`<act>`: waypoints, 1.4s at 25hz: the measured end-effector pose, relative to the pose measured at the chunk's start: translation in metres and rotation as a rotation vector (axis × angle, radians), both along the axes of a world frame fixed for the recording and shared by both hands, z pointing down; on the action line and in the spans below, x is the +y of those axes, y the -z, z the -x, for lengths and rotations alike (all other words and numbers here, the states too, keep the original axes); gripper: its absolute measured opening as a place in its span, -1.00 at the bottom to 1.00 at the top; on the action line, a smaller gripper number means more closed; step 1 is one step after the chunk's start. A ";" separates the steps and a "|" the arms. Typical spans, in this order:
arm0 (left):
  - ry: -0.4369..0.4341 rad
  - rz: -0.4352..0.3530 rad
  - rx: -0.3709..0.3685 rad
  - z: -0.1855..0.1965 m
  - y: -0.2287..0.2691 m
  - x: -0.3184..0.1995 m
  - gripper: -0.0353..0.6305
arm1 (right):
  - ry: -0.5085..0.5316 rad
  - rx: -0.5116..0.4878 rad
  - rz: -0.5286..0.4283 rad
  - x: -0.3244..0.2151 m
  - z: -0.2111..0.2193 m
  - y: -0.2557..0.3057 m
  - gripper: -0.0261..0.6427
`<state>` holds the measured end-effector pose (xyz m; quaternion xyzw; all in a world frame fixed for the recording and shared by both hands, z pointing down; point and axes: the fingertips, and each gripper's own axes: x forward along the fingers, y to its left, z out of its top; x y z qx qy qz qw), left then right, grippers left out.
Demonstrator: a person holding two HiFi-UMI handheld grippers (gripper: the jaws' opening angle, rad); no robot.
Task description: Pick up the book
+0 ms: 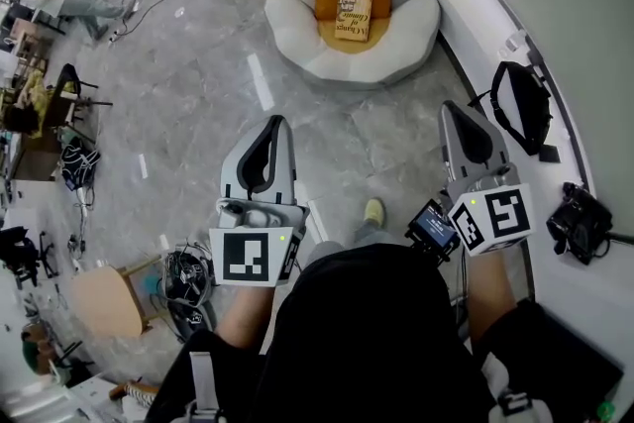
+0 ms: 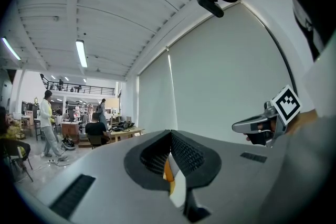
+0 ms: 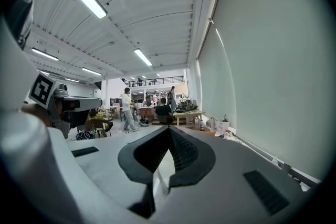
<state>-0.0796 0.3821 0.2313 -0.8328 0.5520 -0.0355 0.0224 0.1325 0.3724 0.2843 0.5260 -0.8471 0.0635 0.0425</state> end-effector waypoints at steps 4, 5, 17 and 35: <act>0.000 -0.004 -0.004 -0.009 0.000 -0.005 -0.86 | 0.001 0.003 -0.004 -0.005 -0.008 0.000 -0.90; 0.000 -0.003 -0.004 -0.011 -0.001 -0.006 -0.86 | -0.001 0.003 -0.004 -0.005 -0.010 0.000 -0.90; -0.007 0.008 -0.008 -0.023 0.001 -0.008 -0.86 | 0.016 -0.011 -0.017 -0.014 -0.015 0.002 -0.90; -0.017 -0.015 -0.017 -0.023 0.002 -0.026 -0.86 | -0.001 -0.013 -0.008 -0.032 -0.008 0.005 -0.90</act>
